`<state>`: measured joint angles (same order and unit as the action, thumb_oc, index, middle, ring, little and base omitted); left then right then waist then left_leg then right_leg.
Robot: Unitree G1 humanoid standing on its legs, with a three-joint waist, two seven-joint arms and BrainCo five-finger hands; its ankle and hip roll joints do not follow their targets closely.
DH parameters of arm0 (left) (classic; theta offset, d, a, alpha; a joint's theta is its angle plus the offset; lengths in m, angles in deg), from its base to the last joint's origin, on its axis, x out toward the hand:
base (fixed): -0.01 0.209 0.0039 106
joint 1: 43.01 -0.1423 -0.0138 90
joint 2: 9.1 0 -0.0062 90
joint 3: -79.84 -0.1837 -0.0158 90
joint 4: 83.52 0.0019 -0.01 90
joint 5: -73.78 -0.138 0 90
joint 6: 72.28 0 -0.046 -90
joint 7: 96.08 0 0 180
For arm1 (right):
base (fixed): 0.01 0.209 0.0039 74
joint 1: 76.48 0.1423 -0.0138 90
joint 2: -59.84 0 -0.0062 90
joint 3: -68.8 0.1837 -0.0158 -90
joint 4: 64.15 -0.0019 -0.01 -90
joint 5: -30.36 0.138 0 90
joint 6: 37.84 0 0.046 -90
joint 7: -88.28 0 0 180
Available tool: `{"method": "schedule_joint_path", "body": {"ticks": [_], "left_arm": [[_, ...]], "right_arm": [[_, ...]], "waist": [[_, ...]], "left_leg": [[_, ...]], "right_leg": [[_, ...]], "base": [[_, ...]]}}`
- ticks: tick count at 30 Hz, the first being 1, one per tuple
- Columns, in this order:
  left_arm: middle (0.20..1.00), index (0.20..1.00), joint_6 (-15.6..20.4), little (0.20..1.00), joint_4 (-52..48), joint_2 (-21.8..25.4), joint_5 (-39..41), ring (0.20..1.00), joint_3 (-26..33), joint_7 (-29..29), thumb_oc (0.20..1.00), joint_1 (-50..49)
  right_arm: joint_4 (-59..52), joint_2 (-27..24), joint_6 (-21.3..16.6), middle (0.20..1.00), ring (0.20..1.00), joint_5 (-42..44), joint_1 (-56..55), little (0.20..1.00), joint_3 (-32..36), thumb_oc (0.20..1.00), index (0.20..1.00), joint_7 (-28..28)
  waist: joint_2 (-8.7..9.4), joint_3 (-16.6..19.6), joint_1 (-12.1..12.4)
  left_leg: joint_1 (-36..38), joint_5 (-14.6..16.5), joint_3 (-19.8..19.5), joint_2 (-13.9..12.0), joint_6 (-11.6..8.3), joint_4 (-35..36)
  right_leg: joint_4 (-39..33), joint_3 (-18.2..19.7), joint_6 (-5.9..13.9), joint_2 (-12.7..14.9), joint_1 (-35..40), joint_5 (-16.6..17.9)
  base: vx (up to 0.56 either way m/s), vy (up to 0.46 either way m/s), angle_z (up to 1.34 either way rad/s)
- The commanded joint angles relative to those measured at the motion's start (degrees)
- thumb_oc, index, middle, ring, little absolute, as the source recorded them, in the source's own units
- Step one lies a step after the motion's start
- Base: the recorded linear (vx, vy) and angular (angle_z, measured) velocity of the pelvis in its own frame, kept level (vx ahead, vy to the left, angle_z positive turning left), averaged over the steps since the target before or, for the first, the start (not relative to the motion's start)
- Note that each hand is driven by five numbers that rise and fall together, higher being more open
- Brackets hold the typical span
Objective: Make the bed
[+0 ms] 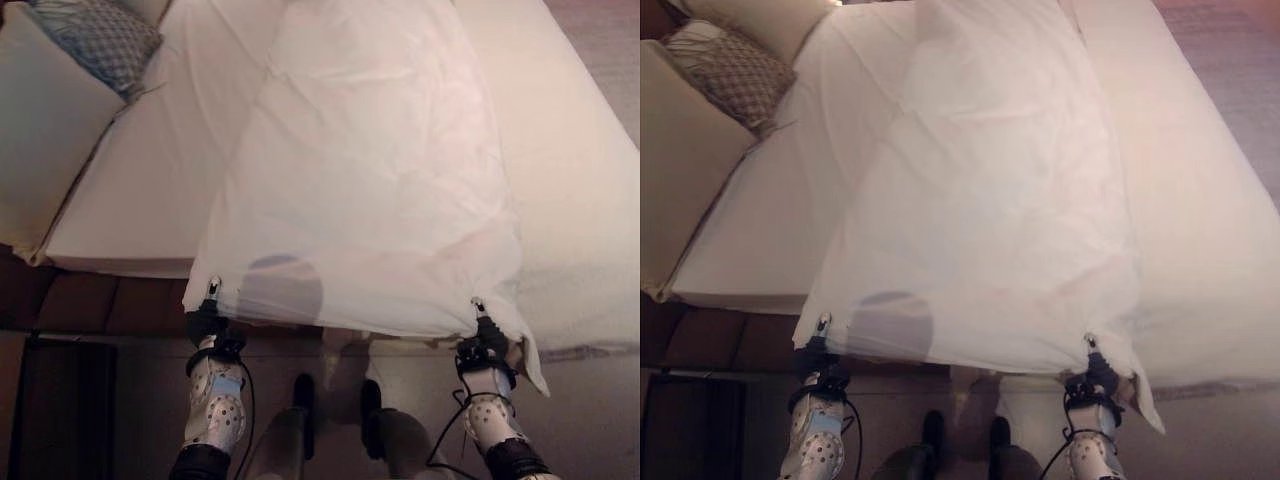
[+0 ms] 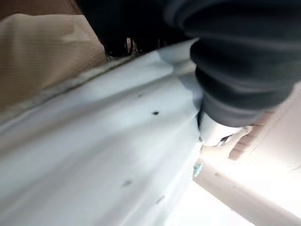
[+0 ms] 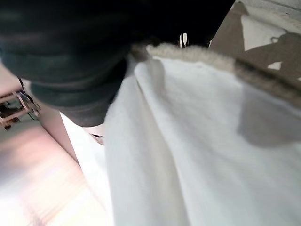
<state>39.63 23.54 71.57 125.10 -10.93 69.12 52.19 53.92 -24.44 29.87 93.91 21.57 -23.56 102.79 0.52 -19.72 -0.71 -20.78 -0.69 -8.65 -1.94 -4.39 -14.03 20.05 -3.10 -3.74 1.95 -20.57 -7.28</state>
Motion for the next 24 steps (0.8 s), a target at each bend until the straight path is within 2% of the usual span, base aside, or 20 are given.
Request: {"method": "schedule_joint_path", "body": {"ticks": [1,2,5,6,9,14,18,21,24], "left_arm": [[0.200,0.200,6.68,0.200,-4.39,2.96,1.27,0.200,5.77,-1.85,0.200,1.91],[0.200,0.200,6.46,0.200,-4.61,3.57,0.86,0.200,5.40,-1.80,0.200,3.01],[0.200,0.200,7.10,0.200,-5.74,6.10,0.72,0.200,5.29,-2.09,0.200,7.06],[0.200,0.200,7.40,0.200,-6.98,7.33,-0.20,0.200,5.74,-2.39,0.200,7.80],[0.200,0.200,8.23,0.200,-9.99,10.21,-0.29,0.200,6.29,-2.52,0.200,11.08],[0.200,0.200,9.01,0.200,-15.01,13.30,-1.64,0.200,7.49,-3.08,0.200,14.17],[0.200,0.200,9.78,0.200,-18.27,15.29,-2.79,0.200,9.05,-3.78,0.200,16.18],[0.200,0.200,9.97,0.200,-20.71,15.39,-2.82,0.200,10.29,-2.92,0.200,14.87],[0.200,0.200,9.63,0.200,-25.88,12.74,-0.53,0.200,14.22,0.54,0.200,7.15]], "right_arm": [[-2.22,-6.46,-6.51,0.200,0.200,-3.35,1.03,0.200,5.46,0.200,0.200,4.56],[-2.61,-7.13,-6.81,0.200,0.200,-3.89,2.71,0.200,5.95,0.200,0.200,5.50],[-7.39,-8.89,-6.83,0.200,0.200,-7.08,6.48,0.200,6.33,0.200,0.200,7.13],[-9.87,-9.76,-6.16,0.200,0.200,-9.23,7.21,0.200,5.34,0.200,0.200,7.41],[-13.71,-11.97,-5.05,0.200,0.200,-13.14,9.71,0.200,3.07,0.200,0.200,7.34],[-16.43,-14.75,-3.86,0.200,0.200,-14.46,14.00,0.200,0.81,0.200,0.200,6.24],[-22.50,-16.18,-4.46,0.200,0.200,-14.43,16.22,0.200,0.04,0.200,0.200,4.91],[-26.03,-16.64,-4.55,0.200,0.200,-14.73,14.79,0.200,1.06,0.200,0.200,3.69],[-33.50,-14.58,-4.92,0.200,0.200,-13.32,4.53,0.200,6.63,0.200,0.200,-0.96]], "waist": [[-1.33,4.00,0.23],[-1.59,4.06,0.19],[-1.82,3.50,-0.55],[-1.62,3.26,-0.49],[-0.90,3.20,-0.21],[0.08,3.23,0.68],[1.01,3.32,0.85],[1.45,3.50,0.88],[2.34,3.53,0.38]], "left_leg": [[2.90,-3.90,2.26,-3.23,0.84,10.49],[3.49,-3.45,2.43,-2.97,0.83,11.07],[2.42,-0.55,5.35,0.39,1.54,6.31],[2.54,0.82,6.34,1.15,2.02,4.78],[2.26,2.31,8.14,2.64,2.82,2.55],[1.97,3.60,9.33,4.00,3.74,1.70],[1.75,4.52,9.88,4.40,3.90,0.60],[1.73,4.67,10.03,4.46,3.93,0.57],[1.68,4.96,9.88,4.69,4.37,0.59]], "right_leg": [[-7.39,1.47,7.27,-0.34,0.27,5.04],[-7.60,1.36,7.84,0.35,0.12,5.68],[-9.15,1.98,9.99,3.72,0.16,8.67],[-10.16,2.71,10.65,4.46,0.89,9.13],[-12.22,4.66,11.44,5.89,1.42,10.94],[-15.11,5.70,12.46,7.49,1.54,13.44],[-15.72,6.14,12.75,7.93,1.60,14.07],[-16.12,6.19,12.86,8.00,1.58,14.25],[-16.76,6.11,13.24,8.17,1.57,14.88]], "base": [[-0.03,0.306,-0.14],[-0.05,0.322,-0.19],[-0.03,0.350,0.00],[0.01,0.332,0.47],[0.02,0.261,-0.14],[0.01,0.105,-0.16],[0.02,0.042,-0.15],[0.02,0.008,-0.08],[0.02,0.004,-0.03]]}}
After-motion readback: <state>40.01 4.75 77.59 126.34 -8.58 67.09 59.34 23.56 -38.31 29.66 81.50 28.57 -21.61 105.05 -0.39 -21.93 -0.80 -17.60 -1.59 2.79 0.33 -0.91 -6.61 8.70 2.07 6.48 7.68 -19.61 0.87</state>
